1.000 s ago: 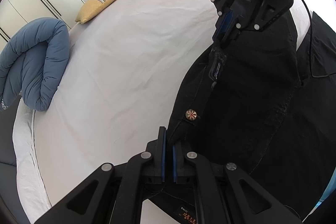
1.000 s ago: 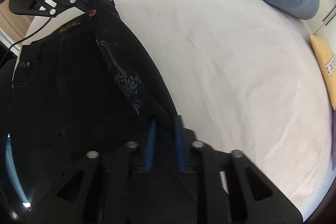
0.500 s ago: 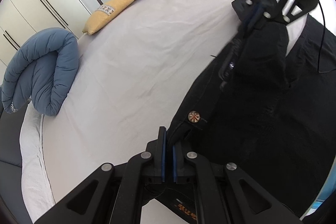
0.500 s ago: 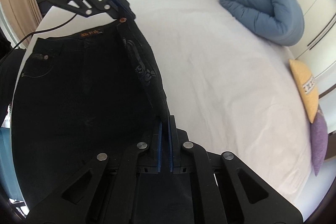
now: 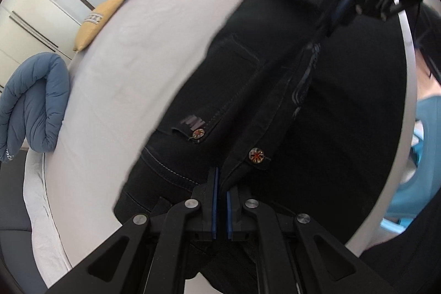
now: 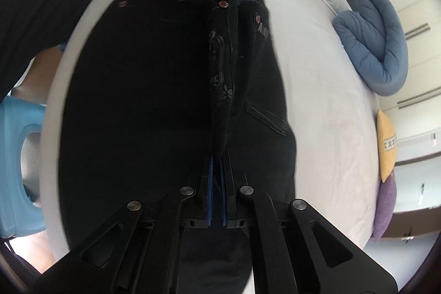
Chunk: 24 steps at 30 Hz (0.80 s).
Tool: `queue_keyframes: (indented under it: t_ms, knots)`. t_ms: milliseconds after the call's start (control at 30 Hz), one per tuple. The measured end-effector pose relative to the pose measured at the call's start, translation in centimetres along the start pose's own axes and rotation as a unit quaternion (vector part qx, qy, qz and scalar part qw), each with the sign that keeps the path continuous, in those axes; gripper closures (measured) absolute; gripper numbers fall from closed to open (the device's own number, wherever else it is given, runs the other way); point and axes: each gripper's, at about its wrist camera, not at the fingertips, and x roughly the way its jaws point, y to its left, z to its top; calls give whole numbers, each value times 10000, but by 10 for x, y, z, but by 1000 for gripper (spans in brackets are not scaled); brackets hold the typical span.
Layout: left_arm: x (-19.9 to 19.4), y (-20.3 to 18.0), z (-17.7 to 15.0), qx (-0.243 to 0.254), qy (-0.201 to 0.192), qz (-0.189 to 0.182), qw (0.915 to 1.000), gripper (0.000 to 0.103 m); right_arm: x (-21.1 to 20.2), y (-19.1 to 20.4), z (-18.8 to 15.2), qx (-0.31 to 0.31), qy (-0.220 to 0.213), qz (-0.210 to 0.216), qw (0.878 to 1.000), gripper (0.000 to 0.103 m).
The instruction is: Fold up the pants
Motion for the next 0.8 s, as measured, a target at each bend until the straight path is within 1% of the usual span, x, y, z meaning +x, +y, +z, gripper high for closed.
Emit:
queue_keyframes:
  t_ms: [100,167,200,300,400,433,467,533,667,700,800]
  knots:
    - [4,-20,-18,-8,90,-88,9999,99,5,25,10,-124,74,-62,9999,100]
    - [4,-28,-27,66,114,-67,9999,98,7,43,18,-205,112,-94,9997,100]
    - [4,-33,-31,120,130,-55,9998,99,4,45,16,-207,113,-78,9997,100]
    - [3,-40,-39,133,131,-67,9998,98,7,56,23,-259,182,-137,9994,100]
    - [2,-39,-45,107,110,-68,9999,98,9,64,33,-266,236,-186,9992,100]
    - [3,-38,-47,111,127,-55,9998,98,10,72,39,-275,247,-180,9992,101]
    - [5,-34,-47,140,141,-46,9998,98,10,74,36,-278,254,-145,9992,102]
    - [1,-40,-50,179,139,-31,9997,98,13,81,45,-291,280,-167,9990,102]
    - [0,-39,-55,171,117,-36,9998,98,24,87,52,-168,309,-147,9993,102]
    - [-2,-46,-53,160,116,-30,9998,99,26,86,54,-133,303,-141,9994,102]
    - [1,-49,-55,150,101,10,9998,99,30,83,59,-61,288,-123,9995,102]
